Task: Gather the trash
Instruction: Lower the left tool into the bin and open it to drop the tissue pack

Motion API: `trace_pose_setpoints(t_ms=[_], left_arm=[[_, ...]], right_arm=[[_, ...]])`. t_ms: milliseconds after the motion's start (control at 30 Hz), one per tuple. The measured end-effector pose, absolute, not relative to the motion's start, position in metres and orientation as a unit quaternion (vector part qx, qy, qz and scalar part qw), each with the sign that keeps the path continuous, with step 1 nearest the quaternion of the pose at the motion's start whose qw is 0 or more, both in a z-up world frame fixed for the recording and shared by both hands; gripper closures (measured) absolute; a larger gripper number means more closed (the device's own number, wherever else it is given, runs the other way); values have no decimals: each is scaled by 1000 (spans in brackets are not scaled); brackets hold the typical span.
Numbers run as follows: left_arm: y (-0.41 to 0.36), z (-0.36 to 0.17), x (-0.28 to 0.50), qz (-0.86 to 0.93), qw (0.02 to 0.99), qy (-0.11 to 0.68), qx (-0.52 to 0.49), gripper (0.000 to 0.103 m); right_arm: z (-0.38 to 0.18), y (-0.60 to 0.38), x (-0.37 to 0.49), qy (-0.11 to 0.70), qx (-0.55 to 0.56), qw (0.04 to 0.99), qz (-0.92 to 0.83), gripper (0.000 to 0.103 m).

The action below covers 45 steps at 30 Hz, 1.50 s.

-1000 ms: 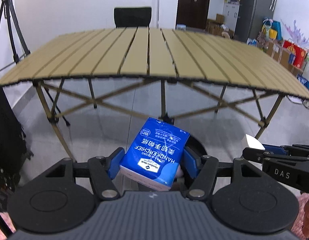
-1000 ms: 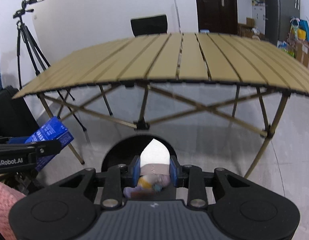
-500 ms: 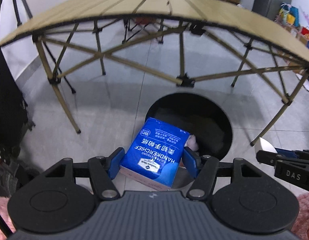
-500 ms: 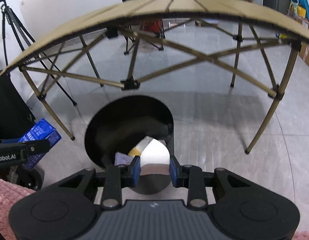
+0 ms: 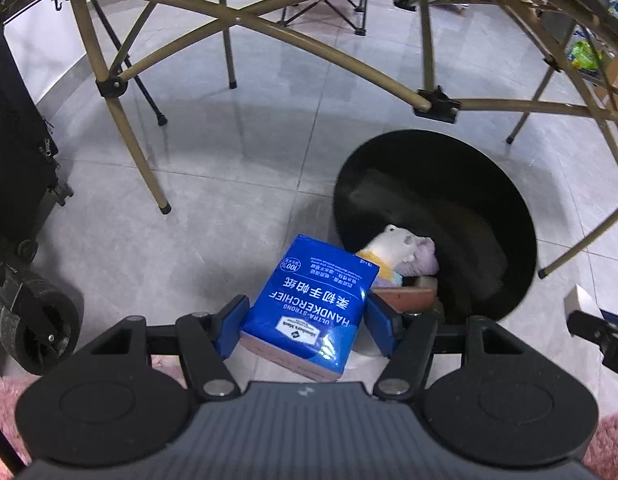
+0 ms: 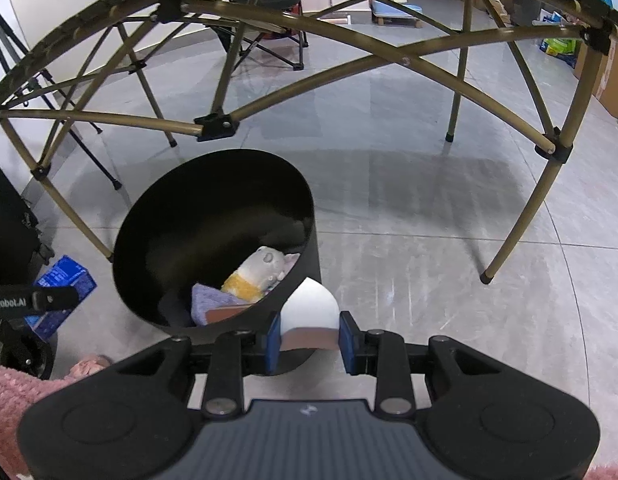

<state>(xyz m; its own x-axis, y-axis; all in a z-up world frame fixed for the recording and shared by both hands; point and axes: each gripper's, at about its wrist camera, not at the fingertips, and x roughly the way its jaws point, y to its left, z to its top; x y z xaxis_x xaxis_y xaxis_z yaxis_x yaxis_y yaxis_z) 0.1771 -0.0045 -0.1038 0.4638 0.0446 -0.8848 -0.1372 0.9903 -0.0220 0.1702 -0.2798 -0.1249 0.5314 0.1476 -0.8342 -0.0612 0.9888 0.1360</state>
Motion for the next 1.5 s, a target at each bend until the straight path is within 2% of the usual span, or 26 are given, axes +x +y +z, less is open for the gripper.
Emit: trace_pose_setpoints(t_ms=[500, 1500], left_arm=[[-29, -95, 209, 54, 863, 501, -23, 39], [-122, -103, 247, 2, 854, 520, -9, 39]], right_arm=[[-124, -283, 185, 473, 68, 876, 61, 74], [-136, -335, 188, 468, 109, 877, -5, 73]])
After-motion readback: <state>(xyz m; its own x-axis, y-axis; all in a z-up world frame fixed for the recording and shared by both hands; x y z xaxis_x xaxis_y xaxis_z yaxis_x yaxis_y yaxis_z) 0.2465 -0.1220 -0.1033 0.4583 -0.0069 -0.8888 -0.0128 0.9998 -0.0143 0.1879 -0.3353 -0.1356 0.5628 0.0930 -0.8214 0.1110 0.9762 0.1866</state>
